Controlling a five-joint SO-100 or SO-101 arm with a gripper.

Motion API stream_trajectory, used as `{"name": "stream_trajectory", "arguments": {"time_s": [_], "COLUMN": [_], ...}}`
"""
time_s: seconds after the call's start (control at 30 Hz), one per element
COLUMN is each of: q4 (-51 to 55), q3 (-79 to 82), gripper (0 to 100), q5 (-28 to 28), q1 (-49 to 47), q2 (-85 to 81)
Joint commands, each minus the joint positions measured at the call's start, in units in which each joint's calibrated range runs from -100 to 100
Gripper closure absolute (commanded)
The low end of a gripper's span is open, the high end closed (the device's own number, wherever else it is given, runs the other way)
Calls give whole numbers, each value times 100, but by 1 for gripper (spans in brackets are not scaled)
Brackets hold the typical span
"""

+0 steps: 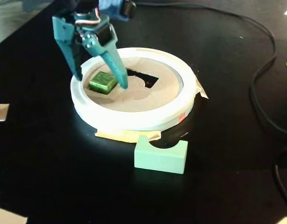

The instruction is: Pick up the square block and drop it in corresponding square shaped hole

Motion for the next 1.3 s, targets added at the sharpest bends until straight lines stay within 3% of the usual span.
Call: {"name": "stream_trajectory", "arguments": {"time_s": [0.0,0.13,0.27,0.43,0.6,0.8,1.03,1.27], "q4": [671,1454,1474,1474,1003,260,-1075,-1225], "q3": [-50,-41,195,2062,3866,5760,7436,8356], "gripper": [8,8,8,8,8,8,8,6], "q5": [147,503,923,1499,1773,1797,1802,1797], "q1": [121,920,2006,4341,5876,6163,6001,5989], "q2": [-1381,-2465,-3343,-5671,-8099,-10481,-10794,-10803]}}
